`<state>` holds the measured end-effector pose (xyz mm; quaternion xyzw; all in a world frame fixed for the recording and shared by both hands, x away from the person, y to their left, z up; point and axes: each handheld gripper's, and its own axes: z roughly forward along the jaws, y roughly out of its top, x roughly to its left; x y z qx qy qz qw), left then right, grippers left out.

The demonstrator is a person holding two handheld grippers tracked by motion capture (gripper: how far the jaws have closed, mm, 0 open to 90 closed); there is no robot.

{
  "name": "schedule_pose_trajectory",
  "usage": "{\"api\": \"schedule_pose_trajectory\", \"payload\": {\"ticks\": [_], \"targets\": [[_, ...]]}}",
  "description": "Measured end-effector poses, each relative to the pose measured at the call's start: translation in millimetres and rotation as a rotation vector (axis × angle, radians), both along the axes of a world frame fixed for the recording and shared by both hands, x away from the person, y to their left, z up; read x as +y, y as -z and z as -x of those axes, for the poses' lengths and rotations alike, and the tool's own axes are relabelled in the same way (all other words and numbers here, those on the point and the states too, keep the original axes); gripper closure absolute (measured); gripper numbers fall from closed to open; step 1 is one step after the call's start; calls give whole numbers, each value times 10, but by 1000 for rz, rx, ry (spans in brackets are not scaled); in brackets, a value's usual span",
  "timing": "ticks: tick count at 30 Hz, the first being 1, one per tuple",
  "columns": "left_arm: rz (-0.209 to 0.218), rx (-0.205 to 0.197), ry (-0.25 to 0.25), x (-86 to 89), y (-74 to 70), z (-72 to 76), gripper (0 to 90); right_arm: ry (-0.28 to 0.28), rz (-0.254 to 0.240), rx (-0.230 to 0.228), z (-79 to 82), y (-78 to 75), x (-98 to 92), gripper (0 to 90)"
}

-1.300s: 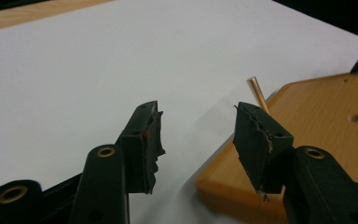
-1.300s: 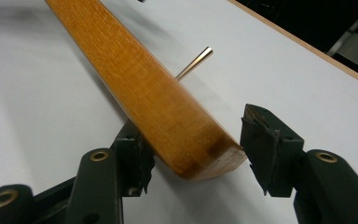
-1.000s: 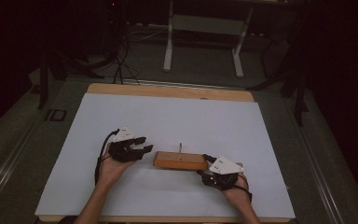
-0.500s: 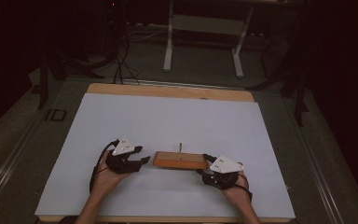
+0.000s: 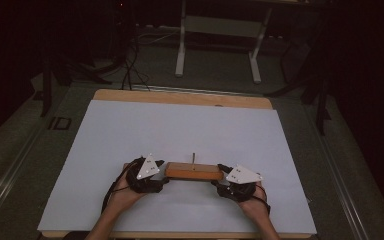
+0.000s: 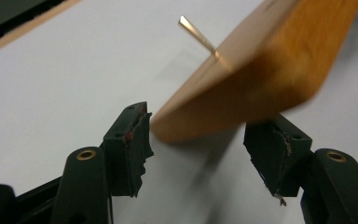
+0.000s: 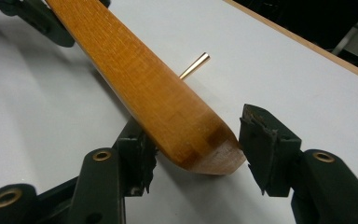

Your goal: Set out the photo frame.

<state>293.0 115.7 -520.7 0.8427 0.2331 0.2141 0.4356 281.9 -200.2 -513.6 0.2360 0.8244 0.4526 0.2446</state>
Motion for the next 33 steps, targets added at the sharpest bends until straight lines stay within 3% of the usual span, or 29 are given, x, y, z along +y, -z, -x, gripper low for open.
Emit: {"api": "schedule_pose_trajectory", "payload": {"ticks": [8,14,24,28,33], "targets": [[15,-5,15,-106,22,-79,477,-5,-5,8,-34,6,-7,463],[10,-11,19,-151,19,-84,481,-10,-10,20,-73,29,-13,464],[32,-9,-12,-148,2,-202,517,-17,-39,39,-246,12,-57,523],[2,-15,-15,-162,-20,-246,539,-7,-44,46,-319,0,-53,538],[-53,-56,-23,-206,-29,-232,553,-7,-44,46,-344,-4,-55,543]]}}
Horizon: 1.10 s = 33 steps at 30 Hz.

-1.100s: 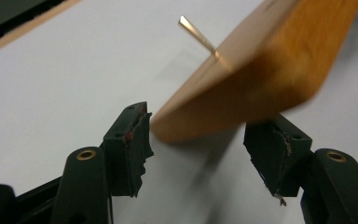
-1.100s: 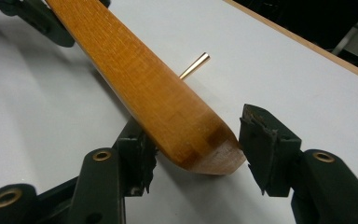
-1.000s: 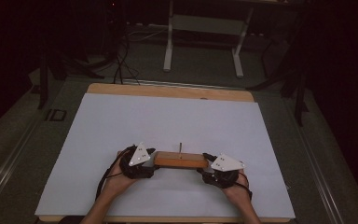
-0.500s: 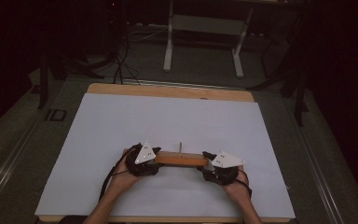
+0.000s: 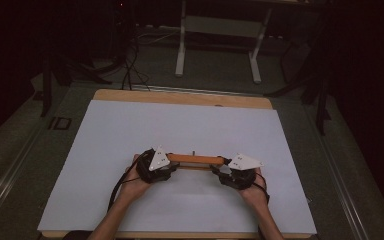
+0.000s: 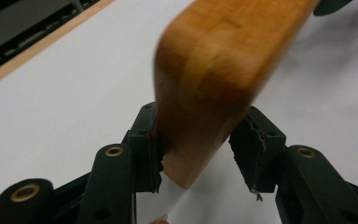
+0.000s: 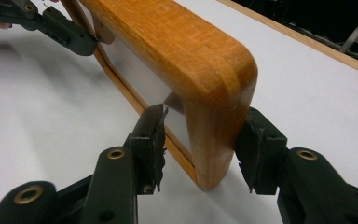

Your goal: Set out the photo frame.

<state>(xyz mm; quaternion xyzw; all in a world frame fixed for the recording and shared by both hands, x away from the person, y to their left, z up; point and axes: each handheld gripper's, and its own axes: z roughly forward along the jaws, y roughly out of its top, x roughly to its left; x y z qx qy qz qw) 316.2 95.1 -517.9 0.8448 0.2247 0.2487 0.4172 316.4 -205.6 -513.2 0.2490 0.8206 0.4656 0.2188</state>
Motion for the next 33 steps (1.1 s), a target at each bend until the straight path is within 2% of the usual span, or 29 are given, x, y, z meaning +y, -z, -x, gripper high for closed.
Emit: {"api": "schedule_pose_trajectory", "payload": {"ticks": [4,11,14,18,27,28,33], "targets": [[-21,-11,0,-11,-7,9,554,-1,4,-4,3,0,0,545],[-29,-21,-1,-9,-27,19,554,1,-3,0,6,0,4,546],[-11,-3,11,23,-50,13,559,0,-7,4,7,-7,12,547],[7,1,14,47,-78,12,559,-1,-24,8,3,-30,15,547],[62,47,28,134,-167,7,561,-8,-71,32,-6,-76,17,550],[79,61,30,158,-182,1,561,-8,-79,36,-7,-82,21,550],[101,115,33,229,-200,-38,563,-15,-103,64,-34,-100,54,554]]}}
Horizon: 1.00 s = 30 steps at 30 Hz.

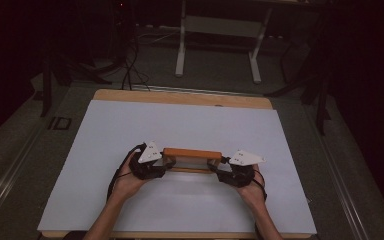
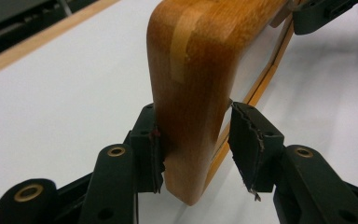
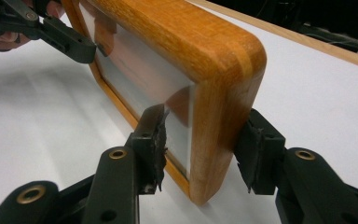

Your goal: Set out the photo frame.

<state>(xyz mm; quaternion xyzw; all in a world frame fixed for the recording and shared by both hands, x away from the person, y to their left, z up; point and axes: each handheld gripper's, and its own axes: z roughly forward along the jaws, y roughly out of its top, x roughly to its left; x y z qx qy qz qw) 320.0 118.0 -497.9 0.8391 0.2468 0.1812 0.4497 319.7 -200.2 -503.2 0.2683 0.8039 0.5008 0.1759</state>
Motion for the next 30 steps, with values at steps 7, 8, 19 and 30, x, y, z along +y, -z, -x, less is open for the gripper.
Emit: {"api": "schedule_pose_trajectory", "payload": {"ticks": [7,8,19,30], "targets": [[22,98,-8,72,46,-77,562,-13,-12,62,-78,33,53,558],[26,113,-7,83,49,-86,562,-12,-15,68,-82,37,60,558],[96,200,-15,227,86,-125,574,-31,-52,138,-166,67,121,557],[127,227,-57,265,147,-165,561,-28,-82,174,-278,94,179,551]]}}
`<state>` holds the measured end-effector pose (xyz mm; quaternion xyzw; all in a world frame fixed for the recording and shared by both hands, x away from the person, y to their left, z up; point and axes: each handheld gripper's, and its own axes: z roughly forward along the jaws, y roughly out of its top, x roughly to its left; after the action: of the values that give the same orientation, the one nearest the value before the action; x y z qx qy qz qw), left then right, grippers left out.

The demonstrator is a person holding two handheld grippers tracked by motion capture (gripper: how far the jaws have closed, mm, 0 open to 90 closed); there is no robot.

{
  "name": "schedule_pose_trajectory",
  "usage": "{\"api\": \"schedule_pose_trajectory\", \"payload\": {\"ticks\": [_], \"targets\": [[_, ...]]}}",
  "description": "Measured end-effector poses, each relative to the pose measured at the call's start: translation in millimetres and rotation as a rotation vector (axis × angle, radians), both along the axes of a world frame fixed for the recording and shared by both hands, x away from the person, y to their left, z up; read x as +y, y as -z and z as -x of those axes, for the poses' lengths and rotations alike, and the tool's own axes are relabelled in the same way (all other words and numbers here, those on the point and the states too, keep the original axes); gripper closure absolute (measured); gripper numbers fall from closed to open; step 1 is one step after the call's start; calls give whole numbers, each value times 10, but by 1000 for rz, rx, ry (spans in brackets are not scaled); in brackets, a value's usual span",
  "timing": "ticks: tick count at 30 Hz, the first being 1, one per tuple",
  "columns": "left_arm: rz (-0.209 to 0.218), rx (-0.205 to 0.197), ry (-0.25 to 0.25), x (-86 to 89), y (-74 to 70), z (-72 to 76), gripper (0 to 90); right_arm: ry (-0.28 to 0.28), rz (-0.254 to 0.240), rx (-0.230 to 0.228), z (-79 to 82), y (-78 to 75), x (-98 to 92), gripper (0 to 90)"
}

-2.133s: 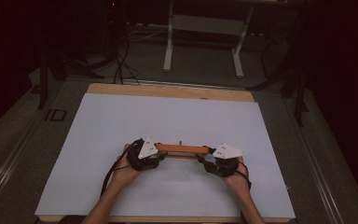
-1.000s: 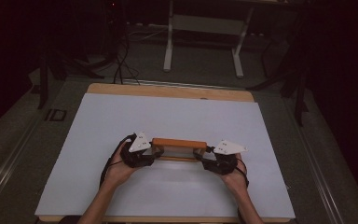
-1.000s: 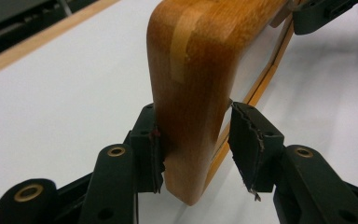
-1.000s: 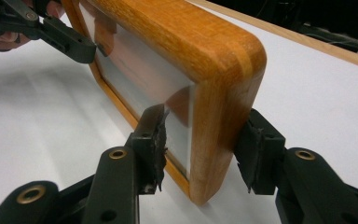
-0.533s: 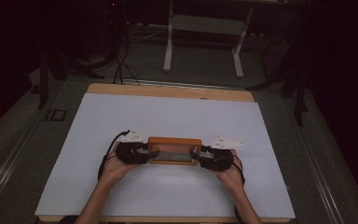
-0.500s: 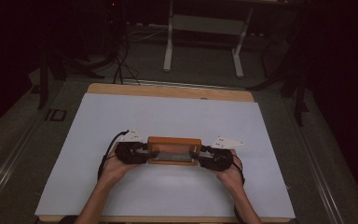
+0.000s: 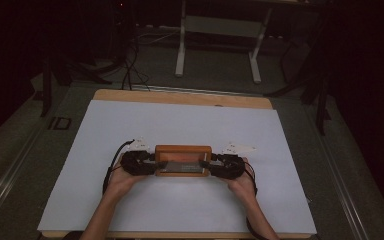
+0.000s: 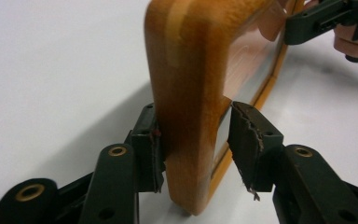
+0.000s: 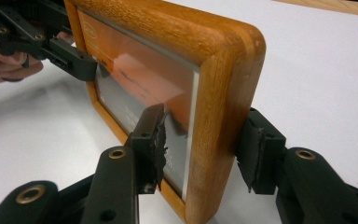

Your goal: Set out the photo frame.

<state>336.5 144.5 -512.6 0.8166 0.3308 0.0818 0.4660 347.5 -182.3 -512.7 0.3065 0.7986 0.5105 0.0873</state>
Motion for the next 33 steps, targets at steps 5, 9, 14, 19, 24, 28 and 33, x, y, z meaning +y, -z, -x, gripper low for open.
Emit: {"api": "schedule_pose_trajectory", "payload": {"ticks": [5,9,14,19,24,28,33], "targets": [[11,-5,-26,-20,29,-45,527,13,-20,17,-49,26,3,553],[16,-5,-30,-21,35,-56,518,14,-26,23,-53,38,1,556],[14,-5,-40,-35,40,-59,504,17,-32,19,-57,54,-1,554],[1,-13,-41,-51,41,-54,489,18,-26,6,-47,58,7,546],[-25,-12,-38,-70,36,-37,448,4,10,-4,-23,87,58,443],[-23,-24,-41,-52,9,-13,399,9,36,-32,8,53,62,388],[-1,-35,-64,25,-39,13,382,21,42,-53,46,-29,-9,358]]}}
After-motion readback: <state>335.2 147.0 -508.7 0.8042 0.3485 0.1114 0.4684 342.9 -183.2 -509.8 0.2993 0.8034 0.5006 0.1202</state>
